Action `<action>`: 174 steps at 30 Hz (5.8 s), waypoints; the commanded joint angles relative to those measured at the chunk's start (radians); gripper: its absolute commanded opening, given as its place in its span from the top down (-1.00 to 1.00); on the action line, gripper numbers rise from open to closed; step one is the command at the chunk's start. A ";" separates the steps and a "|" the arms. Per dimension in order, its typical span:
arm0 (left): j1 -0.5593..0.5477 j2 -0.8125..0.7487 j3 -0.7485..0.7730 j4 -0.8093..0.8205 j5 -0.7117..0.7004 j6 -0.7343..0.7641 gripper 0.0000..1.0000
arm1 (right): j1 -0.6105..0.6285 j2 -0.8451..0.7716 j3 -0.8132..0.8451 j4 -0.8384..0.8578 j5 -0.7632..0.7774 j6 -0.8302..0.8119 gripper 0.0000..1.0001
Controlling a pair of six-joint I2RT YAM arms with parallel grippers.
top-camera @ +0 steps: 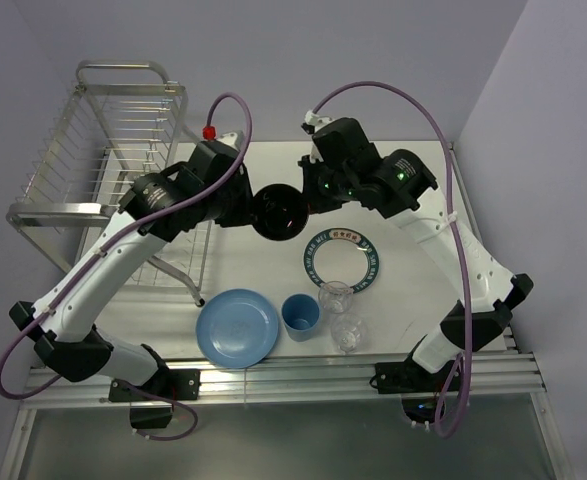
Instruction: Load the mixed dishes into the dish rack
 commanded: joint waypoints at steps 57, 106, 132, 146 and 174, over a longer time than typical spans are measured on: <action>0.140 -0.440 -0.422 0.606 0.444 0.080 1.00 | -0.130 -0.360 -0.555 0.821 -0.917 0.194 -0.54; 0.220 -0.448 -0.441 0.520 0.485 0.098 -0.21 | -0.130 -0.367 -0.621 0.921 -0.862 0.307 1.00; 0.227 -0.469 -0.369 0.369 0.321 0.113 -0.61 | -0.130 -0.347 -0.596 0.817 -0.729 0.235 1.00; 0.227 -0.368 0.010 0.389 0.504 0.029 -0.56 | -0.130 -0.118 -0.534 0.879 -0.598 0.045 1.00; 0.227 -0.445 -0.085 0.688 0.468 0.072 -0.63 | -0.084 0.654 0.149 1.131 -0.495 -0.231 1.00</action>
